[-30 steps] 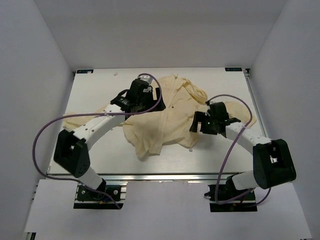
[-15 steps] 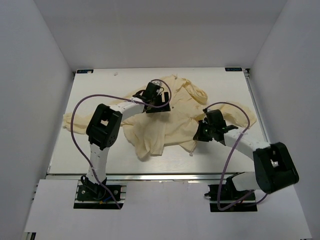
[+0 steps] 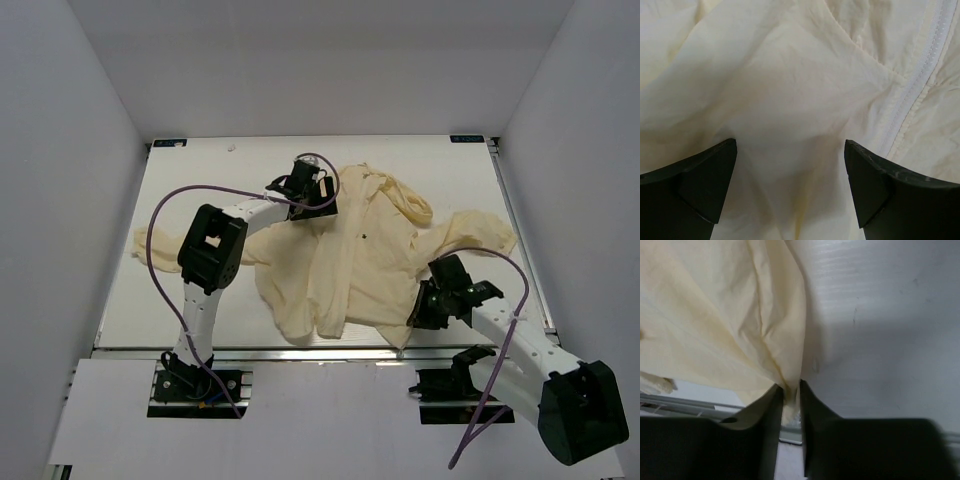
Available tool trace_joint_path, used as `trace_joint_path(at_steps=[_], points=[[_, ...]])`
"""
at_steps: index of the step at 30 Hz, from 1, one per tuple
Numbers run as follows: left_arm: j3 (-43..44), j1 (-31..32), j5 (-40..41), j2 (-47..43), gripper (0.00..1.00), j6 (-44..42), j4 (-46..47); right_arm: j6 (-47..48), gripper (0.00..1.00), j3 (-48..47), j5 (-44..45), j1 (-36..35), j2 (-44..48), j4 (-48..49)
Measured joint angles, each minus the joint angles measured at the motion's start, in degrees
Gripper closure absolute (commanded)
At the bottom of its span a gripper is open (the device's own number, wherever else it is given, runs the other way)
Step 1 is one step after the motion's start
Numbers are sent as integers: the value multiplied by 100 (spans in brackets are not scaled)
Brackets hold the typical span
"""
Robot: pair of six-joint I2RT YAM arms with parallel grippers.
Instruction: Zip up the jacket
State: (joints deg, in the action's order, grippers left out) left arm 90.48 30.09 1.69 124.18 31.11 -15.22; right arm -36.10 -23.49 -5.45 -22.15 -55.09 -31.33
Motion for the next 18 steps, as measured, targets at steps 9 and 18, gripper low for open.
trace_joint_path(at_steps=[9, 18], points=[[345, -2, 142, -249, 2, -116, -656, 203, 11, -2463, 732, 2, 315, -1019], [90, -15, 1436, -3281, 2, -201, -1598, 328, 11, -3268, 1543, 2, 640, -870]])
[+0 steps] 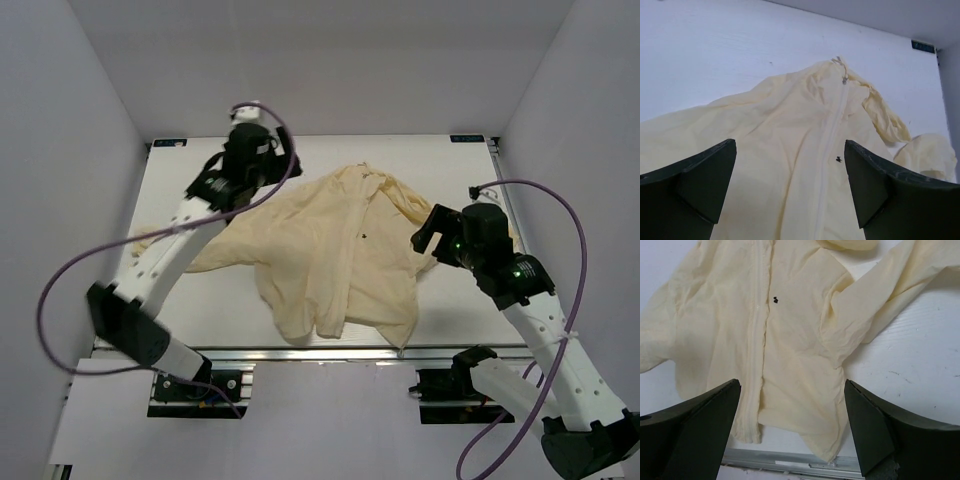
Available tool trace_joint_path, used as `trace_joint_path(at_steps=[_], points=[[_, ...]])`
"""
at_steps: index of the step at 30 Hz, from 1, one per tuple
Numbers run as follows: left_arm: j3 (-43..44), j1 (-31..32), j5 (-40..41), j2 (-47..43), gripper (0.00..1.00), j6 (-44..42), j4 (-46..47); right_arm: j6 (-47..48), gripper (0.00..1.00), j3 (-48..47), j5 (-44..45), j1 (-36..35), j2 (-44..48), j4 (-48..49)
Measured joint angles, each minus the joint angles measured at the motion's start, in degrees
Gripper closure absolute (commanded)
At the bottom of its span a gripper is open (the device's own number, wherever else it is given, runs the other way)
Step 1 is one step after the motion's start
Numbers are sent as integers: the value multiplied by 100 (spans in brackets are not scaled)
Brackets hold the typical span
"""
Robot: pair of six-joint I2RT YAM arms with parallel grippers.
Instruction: Zip up the jacket
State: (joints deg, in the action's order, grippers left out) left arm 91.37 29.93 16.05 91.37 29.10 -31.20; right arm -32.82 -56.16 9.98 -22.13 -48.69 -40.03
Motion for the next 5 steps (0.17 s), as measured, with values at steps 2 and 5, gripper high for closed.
trace_joint_path(at_steps=[2, 5], points=[[-542, -39, 240, -966, 2, 118, -101, 22, 10, 87, 57, 0, 28, 68], [-1178, -114, 483, -1860, 2, 295, -334, 70, 10, 321, 37, 0, 63, 177]])
